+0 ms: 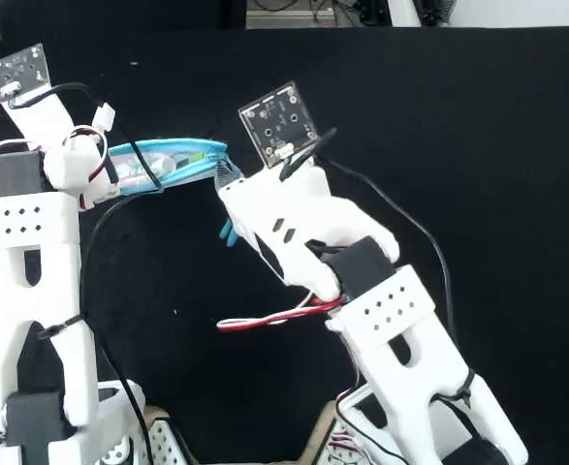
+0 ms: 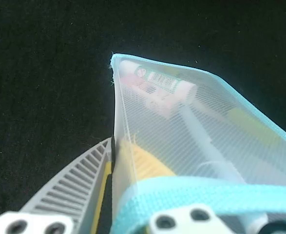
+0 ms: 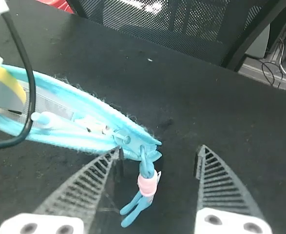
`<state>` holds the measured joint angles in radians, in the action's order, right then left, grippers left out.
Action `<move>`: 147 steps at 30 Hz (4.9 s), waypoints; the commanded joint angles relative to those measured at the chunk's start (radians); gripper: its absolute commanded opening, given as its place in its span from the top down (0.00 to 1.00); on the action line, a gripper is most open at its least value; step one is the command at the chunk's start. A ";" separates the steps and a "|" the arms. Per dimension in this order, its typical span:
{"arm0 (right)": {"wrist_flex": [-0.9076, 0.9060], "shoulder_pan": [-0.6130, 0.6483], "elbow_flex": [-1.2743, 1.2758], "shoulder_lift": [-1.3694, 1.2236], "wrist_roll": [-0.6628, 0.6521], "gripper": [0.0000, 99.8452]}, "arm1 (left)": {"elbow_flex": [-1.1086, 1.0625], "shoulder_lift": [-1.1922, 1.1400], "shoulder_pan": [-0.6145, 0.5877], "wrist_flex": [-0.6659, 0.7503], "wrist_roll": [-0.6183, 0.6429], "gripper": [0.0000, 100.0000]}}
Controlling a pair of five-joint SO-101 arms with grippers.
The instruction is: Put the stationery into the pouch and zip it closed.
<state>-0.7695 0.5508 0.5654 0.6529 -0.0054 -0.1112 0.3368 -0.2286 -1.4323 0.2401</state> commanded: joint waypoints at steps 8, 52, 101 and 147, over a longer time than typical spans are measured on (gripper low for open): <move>0.005 -0.006 0.059 0.022 0.014 0.76 | 0.177 0.003 -0.008 -0.146 -0.006 0.97; 0.058 0.048 -0.133 -0.036 0.012 0.76 | 0.384 -0.328 -0.010 -0.290 -0.034 0.97; -0.184 0.164 -0.352 -0.326 -0.063 0.76 | 0.068 -0.060 0.016 -0.091 -0.035 0.97; -0.129 0.210 -0.331 -0.182 -0.015 0.91 | 0.019 -0.049 0.045 -0.057 -0.034 0.97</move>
<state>-0.8569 0.7564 0.3076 0.4534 -0.0422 -0.0667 0.2923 -0.2133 -1.5014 0.2125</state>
